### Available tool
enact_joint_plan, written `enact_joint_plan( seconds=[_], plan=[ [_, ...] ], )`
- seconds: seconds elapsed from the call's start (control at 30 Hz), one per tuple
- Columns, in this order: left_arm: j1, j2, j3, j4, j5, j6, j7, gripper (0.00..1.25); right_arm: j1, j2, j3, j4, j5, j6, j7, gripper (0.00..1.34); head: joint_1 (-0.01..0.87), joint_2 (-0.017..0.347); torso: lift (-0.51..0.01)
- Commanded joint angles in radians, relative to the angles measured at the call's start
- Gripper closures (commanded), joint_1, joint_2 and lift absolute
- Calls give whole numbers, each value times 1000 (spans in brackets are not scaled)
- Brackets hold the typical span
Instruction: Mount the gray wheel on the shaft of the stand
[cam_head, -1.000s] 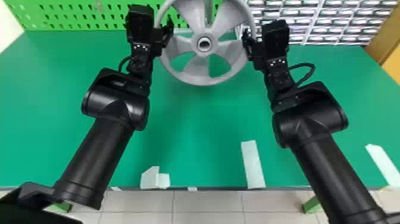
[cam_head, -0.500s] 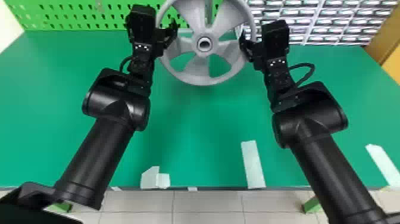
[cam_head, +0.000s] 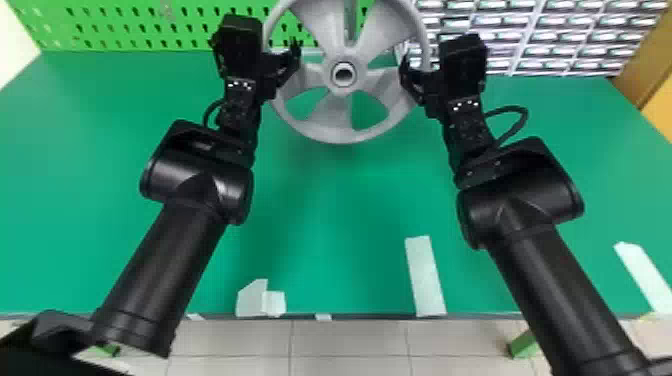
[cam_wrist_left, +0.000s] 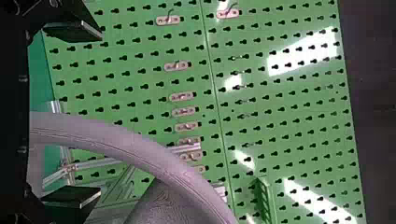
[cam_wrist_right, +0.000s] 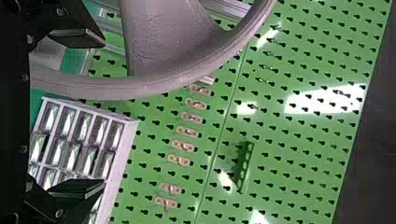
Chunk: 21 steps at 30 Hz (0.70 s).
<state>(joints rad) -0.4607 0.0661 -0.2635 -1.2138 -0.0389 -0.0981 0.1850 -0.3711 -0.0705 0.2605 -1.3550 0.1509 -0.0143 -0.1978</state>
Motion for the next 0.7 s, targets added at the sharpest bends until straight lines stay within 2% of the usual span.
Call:
enact_joint_plan(
  seconds=[0.0, 0.3, 0.67],
  plan=[
    [22, 0, 1, -29, 1, -6, 1, 121, 17, 2, -3, -24, -10, -3, 0, 225, 865, 52, -101],
    [108, 1, 32, -144, 1, -5, 1, 121, 86, -6, -9, -113, -28, -6, 0, 225, 865, 52, -101],
    [178, 9, 59, -234, 11, 0, 1, 121, 121, -8, -7, -154, -44, -10, 0, 223, 865, 52, -101]
  ],
)
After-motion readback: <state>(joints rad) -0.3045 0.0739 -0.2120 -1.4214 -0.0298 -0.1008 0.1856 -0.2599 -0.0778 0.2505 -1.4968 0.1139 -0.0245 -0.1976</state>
